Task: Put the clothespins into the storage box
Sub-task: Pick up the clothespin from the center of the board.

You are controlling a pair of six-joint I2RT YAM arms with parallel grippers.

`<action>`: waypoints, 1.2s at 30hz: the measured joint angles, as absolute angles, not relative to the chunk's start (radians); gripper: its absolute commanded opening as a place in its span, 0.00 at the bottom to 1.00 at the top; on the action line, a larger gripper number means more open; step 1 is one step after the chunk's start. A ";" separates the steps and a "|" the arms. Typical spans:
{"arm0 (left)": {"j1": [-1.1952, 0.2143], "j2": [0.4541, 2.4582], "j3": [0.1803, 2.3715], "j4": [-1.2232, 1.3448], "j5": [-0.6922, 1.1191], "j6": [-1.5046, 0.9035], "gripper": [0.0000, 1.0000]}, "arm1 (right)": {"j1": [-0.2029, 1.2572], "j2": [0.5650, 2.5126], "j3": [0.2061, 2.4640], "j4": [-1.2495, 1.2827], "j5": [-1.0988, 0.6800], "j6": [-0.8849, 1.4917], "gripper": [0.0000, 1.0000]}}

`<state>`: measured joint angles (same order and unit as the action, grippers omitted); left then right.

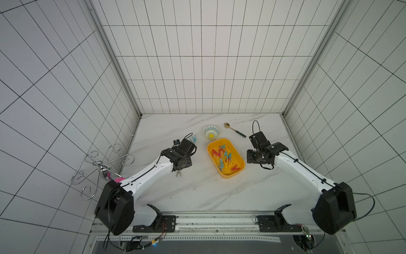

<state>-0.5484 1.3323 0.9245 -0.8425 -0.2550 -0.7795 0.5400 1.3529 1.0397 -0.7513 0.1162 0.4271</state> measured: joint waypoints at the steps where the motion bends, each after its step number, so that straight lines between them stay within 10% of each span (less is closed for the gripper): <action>1: -0.538 1.321 0.898 -0.838 -0.255 -0.789 0.36 | 0.544 1.358 1.045 -0.749 0.117 0.427 0.52; 36: -0.478 1.404 0.678 -0.641 -0.211 -0.836 0.20 | 0.576 1.398 1.057 -0.744 0.119 0.431 0.52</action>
